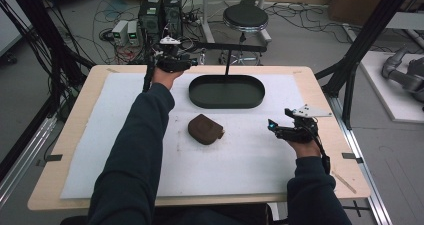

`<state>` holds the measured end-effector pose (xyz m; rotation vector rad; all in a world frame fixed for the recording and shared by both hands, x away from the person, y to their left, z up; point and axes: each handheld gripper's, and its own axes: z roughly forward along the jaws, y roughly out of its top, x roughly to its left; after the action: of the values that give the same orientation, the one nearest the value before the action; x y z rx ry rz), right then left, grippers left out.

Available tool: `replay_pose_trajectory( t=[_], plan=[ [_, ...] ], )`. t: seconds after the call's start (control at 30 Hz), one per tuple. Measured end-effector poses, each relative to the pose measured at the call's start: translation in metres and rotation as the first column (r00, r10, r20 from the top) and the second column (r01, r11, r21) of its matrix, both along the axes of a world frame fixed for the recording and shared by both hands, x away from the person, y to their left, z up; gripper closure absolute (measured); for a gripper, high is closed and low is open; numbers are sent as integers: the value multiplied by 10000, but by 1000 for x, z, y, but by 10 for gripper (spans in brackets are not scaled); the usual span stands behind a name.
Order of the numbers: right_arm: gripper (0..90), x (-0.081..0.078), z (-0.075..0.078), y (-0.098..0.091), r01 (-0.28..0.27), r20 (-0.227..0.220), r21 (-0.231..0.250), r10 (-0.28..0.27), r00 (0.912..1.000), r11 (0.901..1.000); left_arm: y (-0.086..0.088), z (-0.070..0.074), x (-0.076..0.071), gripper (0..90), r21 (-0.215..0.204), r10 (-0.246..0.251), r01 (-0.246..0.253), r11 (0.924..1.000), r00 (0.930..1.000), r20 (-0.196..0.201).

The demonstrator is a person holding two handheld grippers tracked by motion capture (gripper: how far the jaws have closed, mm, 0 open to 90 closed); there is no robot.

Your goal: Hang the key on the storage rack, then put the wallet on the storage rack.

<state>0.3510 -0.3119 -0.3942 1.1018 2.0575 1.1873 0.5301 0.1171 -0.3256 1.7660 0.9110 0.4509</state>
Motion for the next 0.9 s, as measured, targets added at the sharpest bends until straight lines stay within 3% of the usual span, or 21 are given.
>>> replay_pose_trajectory(
  t=[0.1,0.17,0.2,0.3,0.53,0.6,0.63,0.77,0.9],
  plan=[
    [217,1,-1,4,-82,-25,-38,82,10000,10000,13,-2,-14,394,-370,85,-74,9993,9995,292],
    [217,2,-1,4,-129,-38,-85,128,9999,9999,18,-3,-18,331,-443,90,-75,9990,9994,327],
    [217,2,-2,5,-143,-85,-98,142,9999,9999,26,-7,-28,307,-606,182,-161,9980,9993,336],
    [216,3,-1,7,-218,-67,-166,217,9997,9996,35,-11,-37,199,-599,434,-414,9973,9985,327],
    [216,3,-1,19,-499,-48,-230,498,9987,9985,58,-23,-80,199,-480,442,-415,9980,9974,566],
    [216,3,-1,21,-583,-82,-283,581,9983,9979,61,-23,-85,199,-479,431,-402,9980,9971,631],
    [216,2,-1,22,-602,-75,-300,600,9982,9977,65,-24,-94,198,-385,474,-451,9982,9970,604],
    [216,2,-1,26,-680,-121,-354,676,9976,9971,71,-28,-107,197,-582,642,-601,9965,9954,718],
    [216,3,-3,30,-770,-197,-413,763,9969,9962,82,-39,-125,197,-603,797,-756,9953,9945,679]
  ],
)
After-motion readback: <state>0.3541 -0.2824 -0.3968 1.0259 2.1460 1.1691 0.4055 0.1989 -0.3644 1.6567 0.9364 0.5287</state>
